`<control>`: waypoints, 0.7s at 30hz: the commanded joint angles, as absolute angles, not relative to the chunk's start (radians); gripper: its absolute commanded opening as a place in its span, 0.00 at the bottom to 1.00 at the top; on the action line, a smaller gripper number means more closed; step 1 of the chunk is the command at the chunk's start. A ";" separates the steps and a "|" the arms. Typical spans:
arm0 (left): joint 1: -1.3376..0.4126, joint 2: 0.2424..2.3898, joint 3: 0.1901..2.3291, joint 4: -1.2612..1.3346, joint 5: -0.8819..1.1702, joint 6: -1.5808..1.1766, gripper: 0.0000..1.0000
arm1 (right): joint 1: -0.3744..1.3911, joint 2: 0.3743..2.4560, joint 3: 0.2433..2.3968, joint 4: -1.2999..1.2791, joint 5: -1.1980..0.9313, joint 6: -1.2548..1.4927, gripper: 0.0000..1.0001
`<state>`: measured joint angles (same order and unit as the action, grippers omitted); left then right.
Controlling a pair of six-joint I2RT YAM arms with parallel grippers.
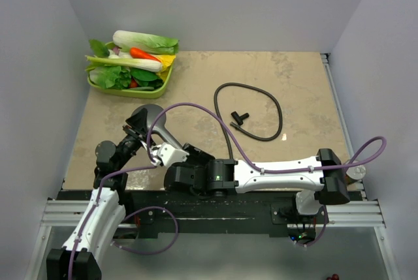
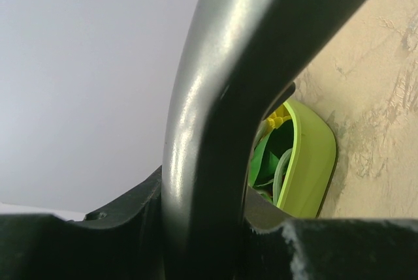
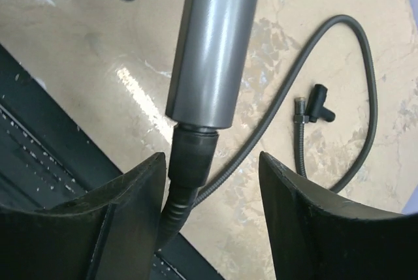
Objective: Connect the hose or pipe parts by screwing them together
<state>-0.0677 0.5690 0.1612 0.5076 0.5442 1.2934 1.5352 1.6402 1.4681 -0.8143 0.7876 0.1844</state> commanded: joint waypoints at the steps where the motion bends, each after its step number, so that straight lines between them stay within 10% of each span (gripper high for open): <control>1: -0.071 0.554 0.190 0.597 0.568 1.261 0.00 | 1.539 1.631 1.512 -0.720 0.887 0.147 0.60; 21: -0.071 0.548 0.193 0.598 0.568 1.258 0.00 | 1.532 1.591 1.474 -0.632 0.740 0.173 0.09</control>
<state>-0.0673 0.5621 0.1612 0.5072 0.5262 1.2900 1.5333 1.6421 1.4761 -0.6937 0.8070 0.1596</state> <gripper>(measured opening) 0.353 0.277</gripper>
